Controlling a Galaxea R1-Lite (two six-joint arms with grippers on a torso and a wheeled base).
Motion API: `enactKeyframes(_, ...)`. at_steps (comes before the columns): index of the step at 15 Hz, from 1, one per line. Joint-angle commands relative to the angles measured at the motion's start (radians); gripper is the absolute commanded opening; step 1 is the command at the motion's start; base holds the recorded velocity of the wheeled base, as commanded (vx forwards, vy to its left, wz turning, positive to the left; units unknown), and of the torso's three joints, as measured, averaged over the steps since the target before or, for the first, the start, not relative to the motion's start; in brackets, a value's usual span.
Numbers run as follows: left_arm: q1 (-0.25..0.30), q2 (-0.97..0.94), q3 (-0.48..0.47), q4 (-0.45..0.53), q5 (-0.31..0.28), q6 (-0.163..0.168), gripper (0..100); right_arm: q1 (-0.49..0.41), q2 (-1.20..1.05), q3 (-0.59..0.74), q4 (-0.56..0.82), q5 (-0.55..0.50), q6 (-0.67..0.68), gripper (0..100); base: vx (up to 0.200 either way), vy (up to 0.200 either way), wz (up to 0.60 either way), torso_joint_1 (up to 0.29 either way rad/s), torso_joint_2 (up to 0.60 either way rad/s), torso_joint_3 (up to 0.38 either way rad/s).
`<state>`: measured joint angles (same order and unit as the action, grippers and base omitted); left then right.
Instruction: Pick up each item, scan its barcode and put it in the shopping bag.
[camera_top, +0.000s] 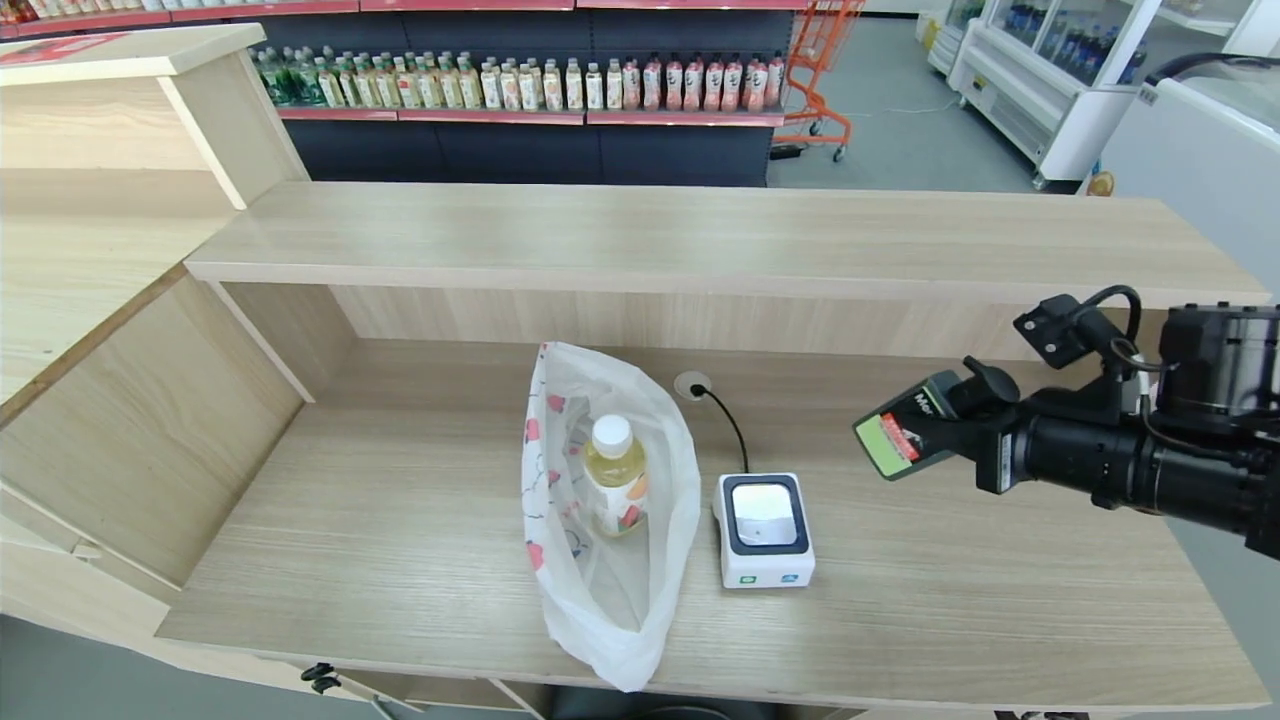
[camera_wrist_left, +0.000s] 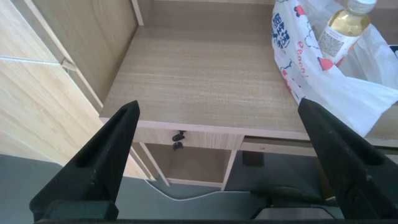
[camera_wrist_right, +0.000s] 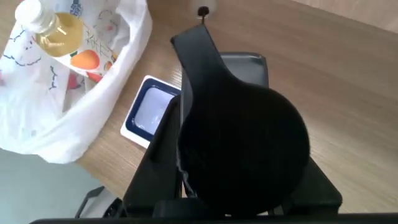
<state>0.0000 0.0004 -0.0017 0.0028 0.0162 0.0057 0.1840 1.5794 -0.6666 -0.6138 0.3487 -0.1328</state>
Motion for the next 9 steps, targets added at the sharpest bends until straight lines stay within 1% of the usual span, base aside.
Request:
enactKeyframes(1, 0.000, 0.000, 0.000, 0.000, 0.001, -0.001, 100, 0.066, -0.018, -0.007, -0.001, 0.006, 0.055, 0, 0.000, 0.200, 0.00, 0.027, 0.01, -0.002)
enactKeyframes(2, 0.000, 0.000, 0.000, 0.000, 0.001, 0.000, 100, 0.109, -0.004, -0.033, 0.002, 0.004, 0.082, 0, 0.000, 0.200, 0.00, 0.007, 0.00, 0.002)
enactKeyframes(5, 0.000, 0.000, 0.000, 0.000, 0.001, 0.002, 100, 0.207, 0.087, -0.077, -0.009, -0.001, 0.085, 0, 0.000, 0.200, 0.00, -0.006, 0.00, 0.002)
enactKeyframes(8, 0.000, 0.000, 0.000, 0.000, 0.001, 0.000, 100, 0.233, 0.154, -0.090, -0.011, -0.001, 0.081, 0, 0.000, 0.000, 0.00, 0.000, 0.00, 0.000)
enactKeyframes(9, 0.000, 0.000, 0.000, 0.000, 0.001, 0.000, 100, 0.255, 0.209, -0.100, -0.009, -0.001, 0.087, 0, 0.000, 0.000, 0.00, 0.000, 0.00, 0.000)
